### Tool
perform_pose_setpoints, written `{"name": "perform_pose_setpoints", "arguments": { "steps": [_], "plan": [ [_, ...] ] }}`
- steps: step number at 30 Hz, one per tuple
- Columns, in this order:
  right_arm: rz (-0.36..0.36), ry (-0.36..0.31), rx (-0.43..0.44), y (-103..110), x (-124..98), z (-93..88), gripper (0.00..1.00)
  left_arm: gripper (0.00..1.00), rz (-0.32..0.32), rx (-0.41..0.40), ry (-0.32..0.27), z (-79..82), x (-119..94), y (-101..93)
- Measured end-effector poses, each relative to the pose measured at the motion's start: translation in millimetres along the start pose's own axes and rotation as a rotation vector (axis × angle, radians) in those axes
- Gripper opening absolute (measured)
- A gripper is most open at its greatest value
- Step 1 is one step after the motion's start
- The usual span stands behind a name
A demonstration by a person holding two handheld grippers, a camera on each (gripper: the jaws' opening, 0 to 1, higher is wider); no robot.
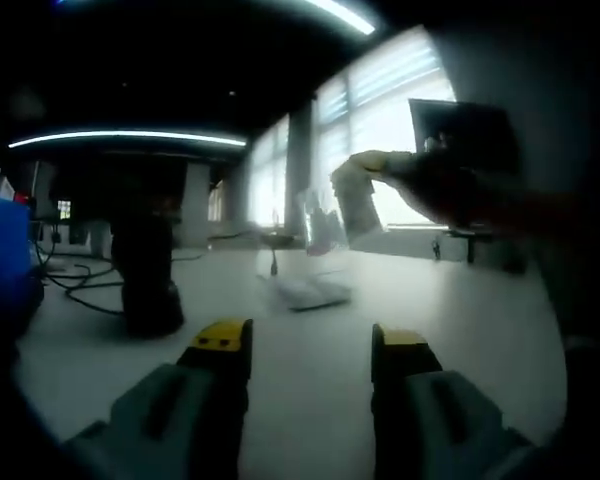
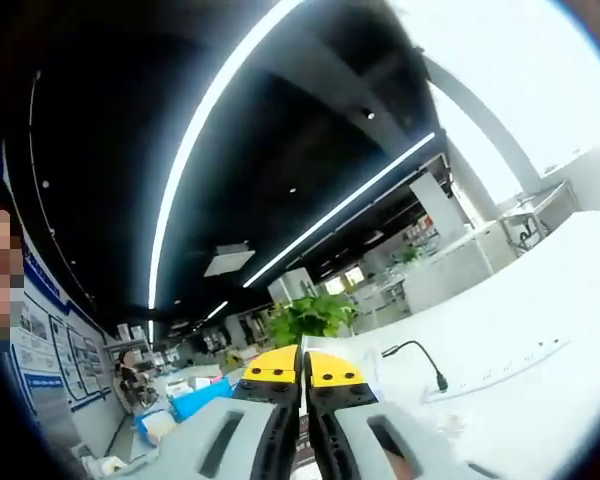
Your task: Clip sheet goods on table flip sheet goods clip sheet goods scan sheet goods put sheet goods back to table
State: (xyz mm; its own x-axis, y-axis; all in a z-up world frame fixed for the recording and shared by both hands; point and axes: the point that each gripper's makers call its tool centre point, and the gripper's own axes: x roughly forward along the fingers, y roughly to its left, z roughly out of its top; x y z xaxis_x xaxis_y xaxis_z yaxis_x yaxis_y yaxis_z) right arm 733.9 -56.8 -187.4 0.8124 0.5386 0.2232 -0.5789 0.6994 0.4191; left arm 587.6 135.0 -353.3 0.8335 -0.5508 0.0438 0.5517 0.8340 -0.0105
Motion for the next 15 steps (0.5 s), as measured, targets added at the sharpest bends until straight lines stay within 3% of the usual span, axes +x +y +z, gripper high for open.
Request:
{"name": "perform_pose_setpoints", "arguments": {
  "steps": [11,15],
  "plan": [
    [0.012,-0.006,-0.023,8.7,21.6,-13.6,0.0,0.4,-0.009,0.002,-0.007,1.3,-2.1,-2.7],
    [0.013,-0.018,-0.038,11.7,31.2,-18.5,0.0,0.36,-0.015,-0.011,-0.008,1.3,-2.3,-5.0]
  ]
}}
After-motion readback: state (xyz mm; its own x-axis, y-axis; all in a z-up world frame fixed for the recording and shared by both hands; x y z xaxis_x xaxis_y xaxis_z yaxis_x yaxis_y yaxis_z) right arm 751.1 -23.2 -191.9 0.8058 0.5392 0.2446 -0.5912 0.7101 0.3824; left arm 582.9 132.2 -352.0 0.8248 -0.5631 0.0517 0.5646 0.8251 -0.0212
